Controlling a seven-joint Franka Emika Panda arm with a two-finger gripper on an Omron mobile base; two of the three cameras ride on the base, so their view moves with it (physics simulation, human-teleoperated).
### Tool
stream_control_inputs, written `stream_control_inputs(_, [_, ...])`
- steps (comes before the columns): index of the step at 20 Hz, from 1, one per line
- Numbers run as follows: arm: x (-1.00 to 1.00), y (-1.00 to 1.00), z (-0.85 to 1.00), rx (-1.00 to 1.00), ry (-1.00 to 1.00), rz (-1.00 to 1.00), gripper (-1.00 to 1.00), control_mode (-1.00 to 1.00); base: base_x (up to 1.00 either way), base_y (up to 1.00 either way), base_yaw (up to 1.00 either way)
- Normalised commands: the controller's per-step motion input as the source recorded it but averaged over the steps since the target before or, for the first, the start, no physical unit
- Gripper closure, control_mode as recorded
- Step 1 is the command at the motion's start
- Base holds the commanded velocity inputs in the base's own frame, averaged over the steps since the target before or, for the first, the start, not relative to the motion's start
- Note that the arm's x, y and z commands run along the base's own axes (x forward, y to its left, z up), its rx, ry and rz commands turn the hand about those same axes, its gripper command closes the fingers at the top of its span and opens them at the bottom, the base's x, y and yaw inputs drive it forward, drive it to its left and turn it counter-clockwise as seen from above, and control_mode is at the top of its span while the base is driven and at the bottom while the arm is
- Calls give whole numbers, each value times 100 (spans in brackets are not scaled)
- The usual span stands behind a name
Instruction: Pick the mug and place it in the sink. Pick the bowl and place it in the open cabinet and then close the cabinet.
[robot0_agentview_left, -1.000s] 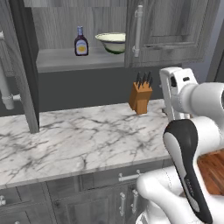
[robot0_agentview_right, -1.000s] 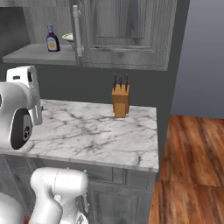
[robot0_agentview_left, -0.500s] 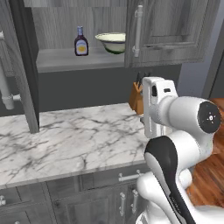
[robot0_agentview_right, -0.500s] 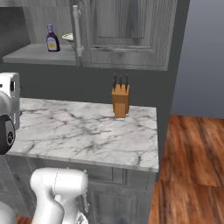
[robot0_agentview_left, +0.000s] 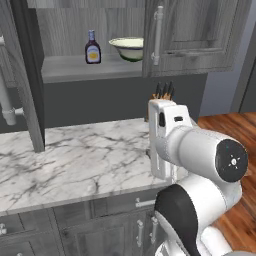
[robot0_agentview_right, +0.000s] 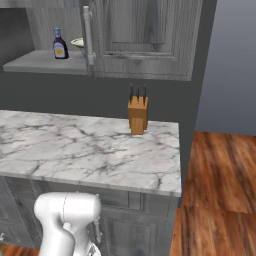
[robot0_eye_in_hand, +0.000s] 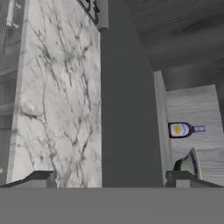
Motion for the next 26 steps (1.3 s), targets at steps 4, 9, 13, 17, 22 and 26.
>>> stream_control_inputs(4, [-53,58,0,0,0,0,-100,-100,0,0,0])
stream_control_inputs(9, [-34,64,0,0,0,0,-100,-100,0,0,0])
stream_control_inputs(13, [-22,65,0,0,0,0,-100,-100,0,0,0])
stream_control_inputs(17, [-14,54,0,0,0,0,-100,-100,0,0,0])
stream_control_inputs(22, [0,50,0,-2,-1,-1,-100,-100,0,0,0])
stream_control_inputs(26, [-8,30,3,-9,-9,-3,-100,-100,0,0,0])
